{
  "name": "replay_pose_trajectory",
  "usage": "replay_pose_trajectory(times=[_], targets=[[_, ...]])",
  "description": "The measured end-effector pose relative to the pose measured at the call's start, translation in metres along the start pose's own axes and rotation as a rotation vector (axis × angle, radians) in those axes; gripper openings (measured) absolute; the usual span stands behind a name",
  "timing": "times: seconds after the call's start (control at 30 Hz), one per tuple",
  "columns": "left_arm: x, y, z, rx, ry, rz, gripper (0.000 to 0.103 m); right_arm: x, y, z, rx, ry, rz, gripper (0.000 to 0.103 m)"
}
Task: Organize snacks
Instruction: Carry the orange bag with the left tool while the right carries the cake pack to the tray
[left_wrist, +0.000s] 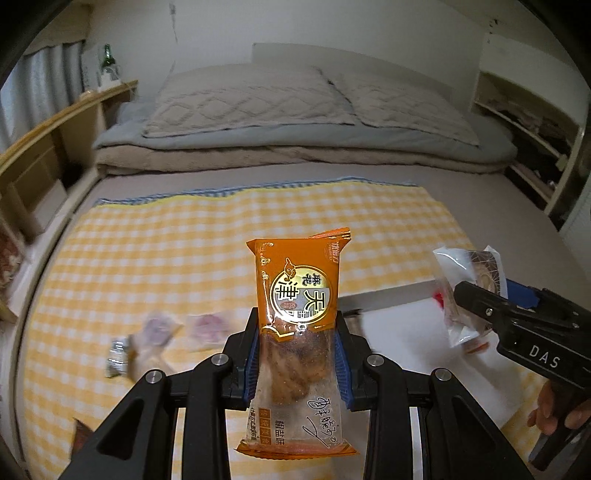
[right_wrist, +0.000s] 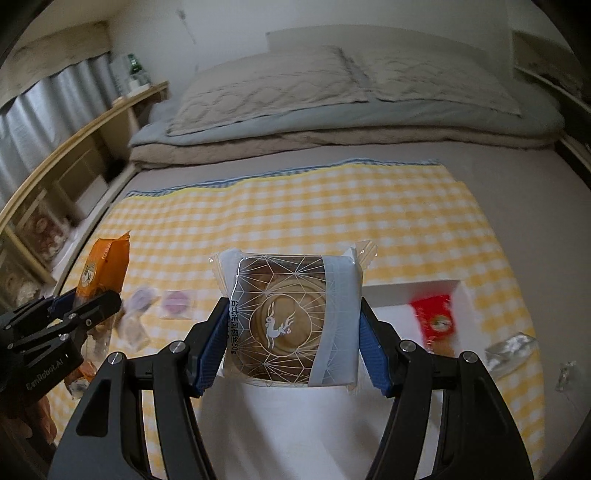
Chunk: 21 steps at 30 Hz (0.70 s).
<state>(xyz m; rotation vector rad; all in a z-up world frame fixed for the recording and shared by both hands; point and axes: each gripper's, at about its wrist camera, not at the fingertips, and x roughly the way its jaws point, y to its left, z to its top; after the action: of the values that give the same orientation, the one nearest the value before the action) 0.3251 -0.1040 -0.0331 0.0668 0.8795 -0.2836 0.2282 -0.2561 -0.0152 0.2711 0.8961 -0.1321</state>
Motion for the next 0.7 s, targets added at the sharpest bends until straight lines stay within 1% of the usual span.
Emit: replay_pose_trajectory(times=[0.17, 0.4, 0.53, 0.63, 0.7], targets=[[0.027, -0.021, 0.011, -0.034, 0.038, -0.072, 0.034, -0.003, -0.035, -0.001, 0.042, 0.0, -0.021, 0.066], [0.075, -0.044, 0.021, -0.065, 0.1, -0.124, 0.034, 0.001, -0.076, -0.004, 0.098, 0.021, -0.065, 0.066], [0.106, -0.056, 0.022, -0.097, 0.153, -0.159, 0.034, 0.009, -0.091, -0.006, 0.12, 0.039, -0.086, 0.066], [0.129, -0.062, 0.023, -0.13, 0.19, -0.177, 0.034, 0.017, -0.099, -0.007, 0.131, 0.057, -0.095, 0.066], [0.148, -0.064, 0.023, -0.151, 0.228, -0.182, 0.034, 0.021, -0.103, -0.008, 0.135, 0.069, -0.1, 0.066]])
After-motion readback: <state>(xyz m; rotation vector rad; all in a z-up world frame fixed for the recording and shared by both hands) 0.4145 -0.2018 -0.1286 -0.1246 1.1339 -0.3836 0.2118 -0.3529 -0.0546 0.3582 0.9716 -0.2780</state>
